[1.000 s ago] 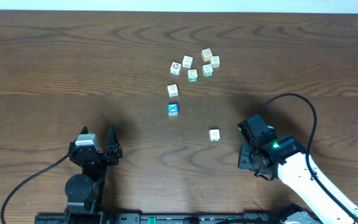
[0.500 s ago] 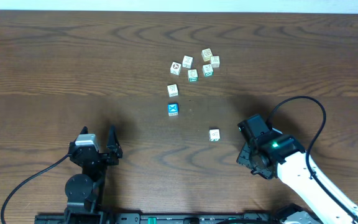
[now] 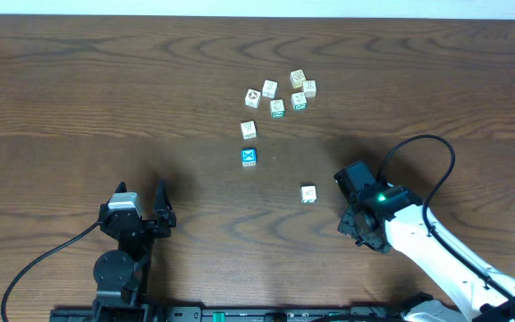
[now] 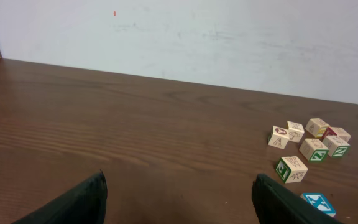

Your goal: Lift 4 blocks

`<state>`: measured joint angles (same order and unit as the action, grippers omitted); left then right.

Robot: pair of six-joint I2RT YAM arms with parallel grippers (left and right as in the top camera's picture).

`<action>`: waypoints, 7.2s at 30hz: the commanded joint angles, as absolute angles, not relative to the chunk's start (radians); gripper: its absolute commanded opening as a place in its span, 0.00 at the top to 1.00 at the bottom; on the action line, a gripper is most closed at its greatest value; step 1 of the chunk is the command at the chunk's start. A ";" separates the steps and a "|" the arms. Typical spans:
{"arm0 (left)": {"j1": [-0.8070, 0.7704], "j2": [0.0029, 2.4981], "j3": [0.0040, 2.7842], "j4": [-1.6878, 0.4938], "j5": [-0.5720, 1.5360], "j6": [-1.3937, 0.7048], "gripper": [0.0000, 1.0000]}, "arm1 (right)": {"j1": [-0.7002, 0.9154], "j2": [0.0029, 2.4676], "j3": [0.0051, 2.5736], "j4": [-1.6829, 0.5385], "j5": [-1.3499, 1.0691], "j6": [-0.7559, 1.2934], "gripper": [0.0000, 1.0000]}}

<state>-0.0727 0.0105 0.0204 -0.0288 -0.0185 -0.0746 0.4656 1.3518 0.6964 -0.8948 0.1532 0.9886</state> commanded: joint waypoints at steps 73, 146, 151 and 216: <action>-0.067 0.004 0.004 -0.070 -0.049 -0.076 0.25 | 0.440 1.368 0.576 -0.351 0.099 0.496 0.64; -0.067 0.004 0.004 -0.070 -0.049 -0.076 0.25 | 0.439 1.416 0.762 -0.439 0.027 0.376 0.47; -0.067 0.004 0.004 -0.070 -0.049 -0.076 0.25 | 0.439 1.416 0.809 -0.482 0.044 0.377 0.48; -0.067 0.004 0.004 -0.070 -0.049 -0.076 0.25 | 0.408 1.626 0.807 -0.483 -0.019 0.317 0.99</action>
<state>-0.0727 0.0105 0.0208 -0.0288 -0.0189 -0.0746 0.4080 1.6238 0.8028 -0.4847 0.0116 0.3317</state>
